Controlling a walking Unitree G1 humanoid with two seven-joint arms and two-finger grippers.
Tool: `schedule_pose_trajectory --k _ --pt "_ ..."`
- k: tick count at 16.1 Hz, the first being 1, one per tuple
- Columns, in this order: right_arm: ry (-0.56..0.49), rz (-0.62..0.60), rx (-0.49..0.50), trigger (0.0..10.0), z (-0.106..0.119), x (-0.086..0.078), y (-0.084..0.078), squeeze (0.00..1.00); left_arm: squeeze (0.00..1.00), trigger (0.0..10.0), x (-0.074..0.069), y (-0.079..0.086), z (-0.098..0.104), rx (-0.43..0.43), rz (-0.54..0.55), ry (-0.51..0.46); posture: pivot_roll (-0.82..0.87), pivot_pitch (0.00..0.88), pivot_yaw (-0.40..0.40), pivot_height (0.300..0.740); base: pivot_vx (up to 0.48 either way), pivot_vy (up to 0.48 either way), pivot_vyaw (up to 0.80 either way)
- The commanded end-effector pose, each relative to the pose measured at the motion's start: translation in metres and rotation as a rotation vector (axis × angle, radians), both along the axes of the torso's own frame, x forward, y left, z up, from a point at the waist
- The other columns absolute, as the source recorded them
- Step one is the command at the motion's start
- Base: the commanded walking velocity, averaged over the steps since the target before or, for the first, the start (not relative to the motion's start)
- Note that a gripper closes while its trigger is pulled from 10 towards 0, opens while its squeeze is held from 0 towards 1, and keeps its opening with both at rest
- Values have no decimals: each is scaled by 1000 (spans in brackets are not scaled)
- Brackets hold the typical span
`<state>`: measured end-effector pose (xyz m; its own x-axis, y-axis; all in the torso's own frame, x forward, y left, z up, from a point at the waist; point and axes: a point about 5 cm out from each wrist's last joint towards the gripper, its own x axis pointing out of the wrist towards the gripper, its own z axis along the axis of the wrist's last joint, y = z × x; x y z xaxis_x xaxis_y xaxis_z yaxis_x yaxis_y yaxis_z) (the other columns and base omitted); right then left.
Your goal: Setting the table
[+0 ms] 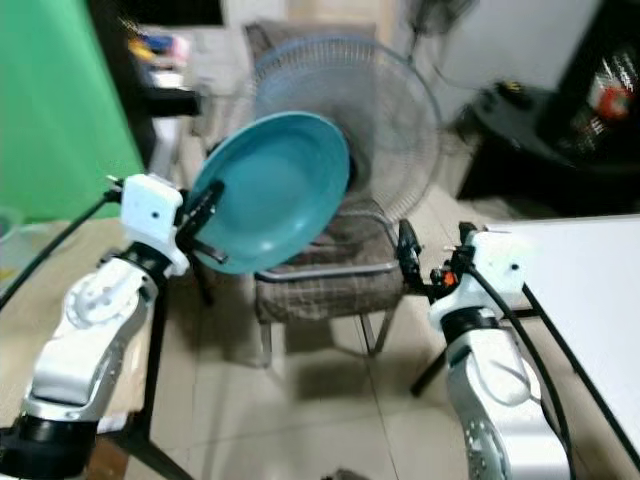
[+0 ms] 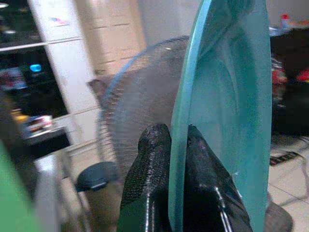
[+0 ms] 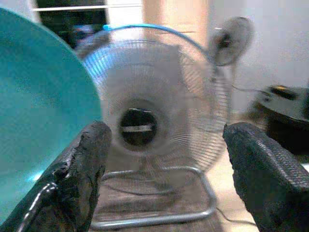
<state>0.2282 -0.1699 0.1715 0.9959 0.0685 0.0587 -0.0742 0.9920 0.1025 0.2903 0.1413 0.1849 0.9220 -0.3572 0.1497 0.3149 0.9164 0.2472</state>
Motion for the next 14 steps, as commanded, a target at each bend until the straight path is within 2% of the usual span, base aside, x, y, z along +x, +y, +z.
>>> schedule_pose_trajectory --k 1,2,5,10,14 --pt "-3 5 -5 10000 2 0 0 0 0 10000 -2 2 6 -8 12 -24 38 0 -33 740 0 364 0" --pt "-1 11 -6 10000 2 1 0 0 0 10000 -3 3 5 -7 18 -22 40 0 -41 740 0 480 0" --pt "3 28 -10 10000 3 2 1 0 0 10000 -5 6 6 -3 36 -40 43 0 -51 740 0 0 0" --pt "24 25 -8 10000 1 2 0 0 0 10000 -4 6 4 -16 35 -5 38 0 -48 740 0 0 0" --pt "45 25 0 10000 -1 1 0 0 0 10000 -4 6 5 -18 43 -8 36 0 -46 740 0 0 -800"
